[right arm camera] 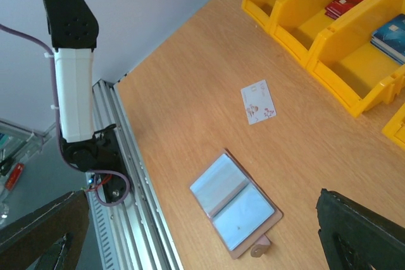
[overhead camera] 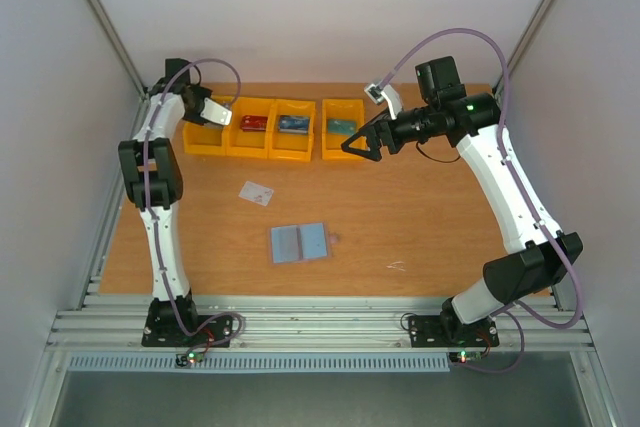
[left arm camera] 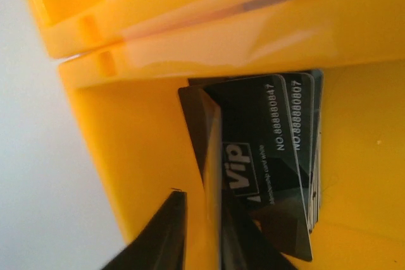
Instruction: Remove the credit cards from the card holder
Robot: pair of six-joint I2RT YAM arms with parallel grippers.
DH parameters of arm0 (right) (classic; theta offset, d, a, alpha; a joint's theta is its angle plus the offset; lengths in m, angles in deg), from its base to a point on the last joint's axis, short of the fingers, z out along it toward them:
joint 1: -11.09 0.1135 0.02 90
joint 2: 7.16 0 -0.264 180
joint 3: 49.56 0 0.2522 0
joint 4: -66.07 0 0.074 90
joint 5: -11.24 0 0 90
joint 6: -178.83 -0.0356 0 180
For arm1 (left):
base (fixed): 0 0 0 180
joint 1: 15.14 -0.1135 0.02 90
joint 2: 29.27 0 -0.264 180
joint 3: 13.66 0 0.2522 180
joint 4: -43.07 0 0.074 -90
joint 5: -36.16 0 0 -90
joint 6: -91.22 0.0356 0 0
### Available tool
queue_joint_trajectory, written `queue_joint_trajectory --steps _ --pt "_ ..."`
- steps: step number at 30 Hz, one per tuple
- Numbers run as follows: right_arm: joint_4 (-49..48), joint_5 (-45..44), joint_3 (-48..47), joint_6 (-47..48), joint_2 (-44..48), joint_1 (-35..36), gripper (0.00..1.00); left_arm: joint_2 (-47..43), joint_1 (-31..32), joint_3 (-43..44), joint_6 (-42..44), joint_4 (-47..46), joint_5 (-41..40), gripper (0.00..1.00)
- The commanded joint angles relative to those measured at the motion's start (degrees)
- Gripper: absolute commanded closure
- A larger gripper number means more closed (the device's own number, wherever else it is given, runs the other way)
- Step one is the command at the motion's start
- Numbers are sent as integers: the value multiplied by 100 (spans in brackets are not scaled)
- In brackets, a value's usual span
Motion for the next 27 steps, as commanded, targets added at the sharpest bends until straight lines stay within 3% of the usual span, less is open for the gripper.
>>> queue_joint_trajectory --steps 1,2,4,14,20,27 --pt "50 134 -180 107 -10 -49 2 232 28 135 100 -155 -84 68" --pt "53 133 -181 107 -11 -49 1 224 27 130 108 -137 -87 57" --pt "47 146 -183 108 -11 -48 2 174 26 92 102 -150 -29 43" --pt "53 254 -192 74 102 -49 1 -152 27 47 -110 -393 200 2" --pt "-45 -64 -176 -143 247 -49 1 -705 63 -190 -489 -587 388 1" --pt "-163 -1231 -188 -1386 313 -40 3 -2658 171 -1156 -2560 -559 948 0"
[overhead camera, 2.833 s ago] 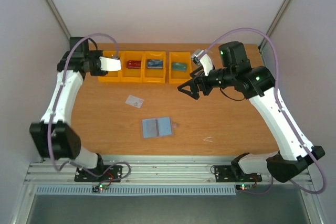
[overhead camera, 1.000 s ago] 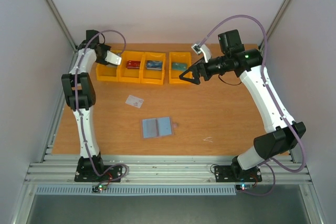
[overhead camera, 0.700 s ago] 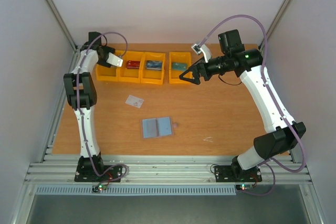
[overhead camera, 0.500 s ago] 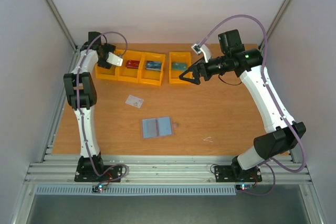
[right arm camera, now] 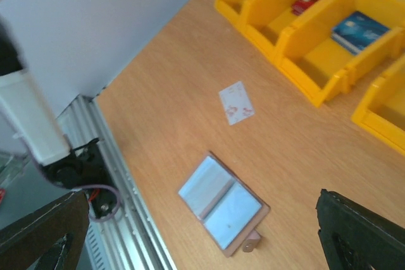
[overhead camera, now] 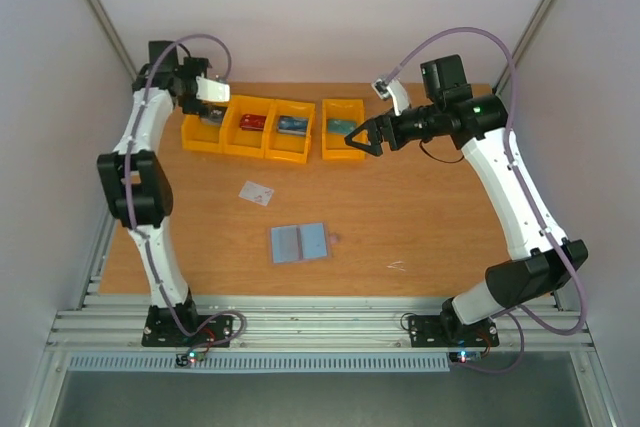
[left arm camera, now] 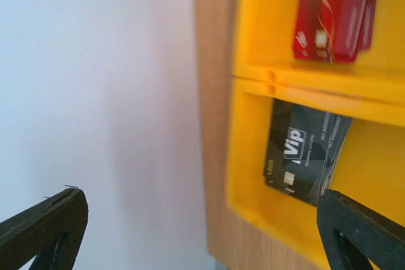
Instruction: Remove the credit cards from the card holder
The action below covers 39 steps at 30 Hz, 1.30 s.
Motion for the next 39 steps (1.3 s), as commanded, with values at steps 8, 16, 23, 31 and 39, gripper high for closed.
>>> queue_joint_trajectory --steps 8,16,23,31,39 --pt "-275 -3212 756 -2431 339 1585 11 -4646 287 -2204 -6666 436 1303 1" --pt "-306 -4762 1395 -3852 -471 3434 8 -7578 296 -5039 -11620 181 843 0" --pt "-396 -4976 1030 -4442 -1853 4447 5 -8686 156 -6509 -12803 716 -173 1" --pt "38 -4886 111 -4528 -3409 4601 2 -9022 82 -7655 -13788 337 27 1" --pt "-227 -4973 329 -4681 -3986 4451 6 -9118 223 -8259 -14082 210 81 1"
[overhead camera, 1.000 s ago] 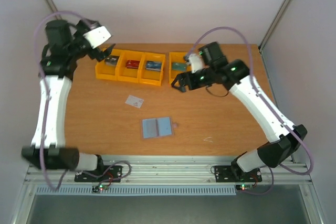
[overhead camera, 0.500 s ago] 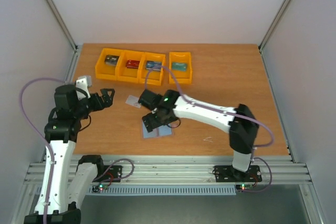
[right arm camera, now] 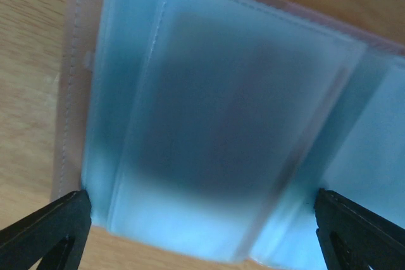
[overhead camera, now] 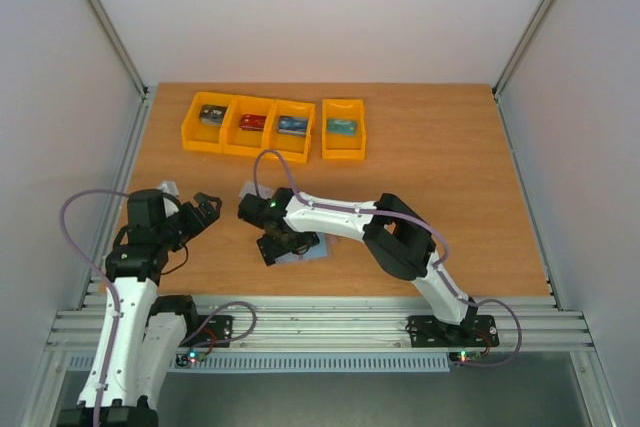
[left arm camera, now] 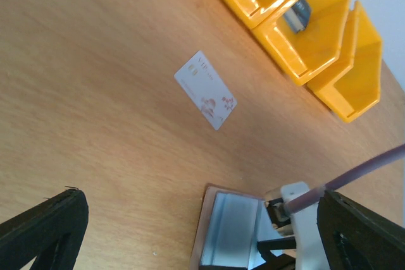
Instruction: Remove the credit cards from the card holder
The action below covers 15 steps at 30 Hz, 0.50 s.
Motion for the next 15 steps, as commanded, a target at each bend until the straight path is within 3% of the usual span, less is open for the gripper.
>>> queue_joint_trajectory --steps 1,4,9,12,15 --pt "-66 -196 124 -218 -71 -139 7 -83 81 -170 -321 -405 41 1" --pt "-186 -152 307 -248 10 -216 13 -97 78 -221 -330 -475 89 1" --pt "-705 389 791 -335 190 -466 33 -28 78 -515 -409 -713 317 2" --pt "-848 501 960 -354 261 -569 51 262 122 -930 -600 -1283 696 5" --pt "-1016 700 1129 -363 345 -642 58 827 331 -1357 -821 -2145 1137 8"
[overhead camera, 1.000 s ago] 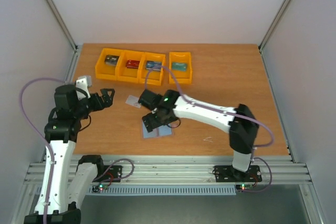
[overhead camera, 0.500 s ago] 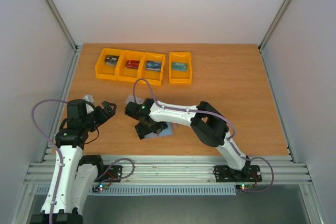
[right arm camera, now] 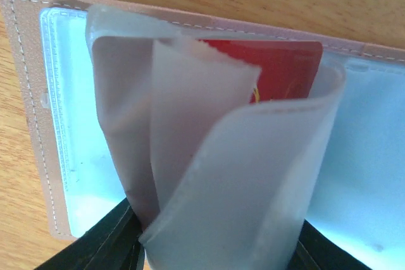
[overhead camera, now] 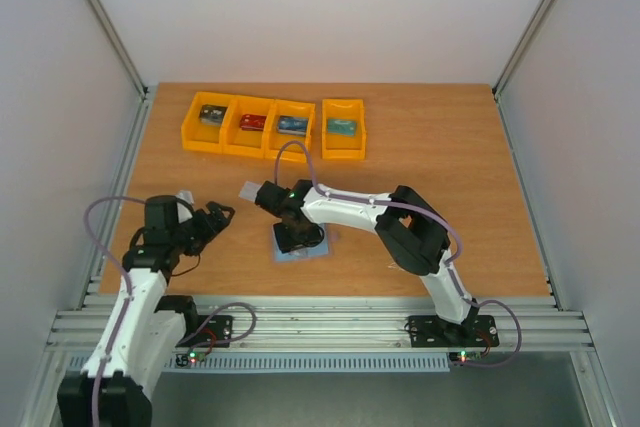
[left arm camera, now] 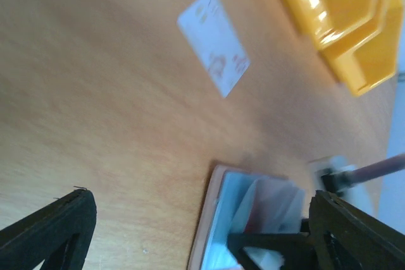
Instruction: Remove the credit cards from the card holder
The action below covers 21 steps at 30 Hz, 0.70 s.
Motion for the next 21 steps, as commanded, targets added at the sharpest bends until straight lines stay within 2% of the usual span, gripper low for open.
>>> queue_joint_trajectory --steps 1,5,9,16,21 --pt "-358 245 412 -94 -3 -186 60 719 378 -529 -445 -1353 651 8" --pt "-824 679 739 -54 319 -260 68 1477 987 -609 -470 -2335 745 8" --pt "-1197 1087 1050 13 688 -424 71 2208 1573 -798 -571 -3438 660 1" --pt "-1861 1803 1644 134 1094 -798 59 3099 1915 -1041 -694 -3865 200 1" --pt "-1856 1840 1755 162 1018 -886 53 3482 2157 -1068 -782 -4106 -110 14"
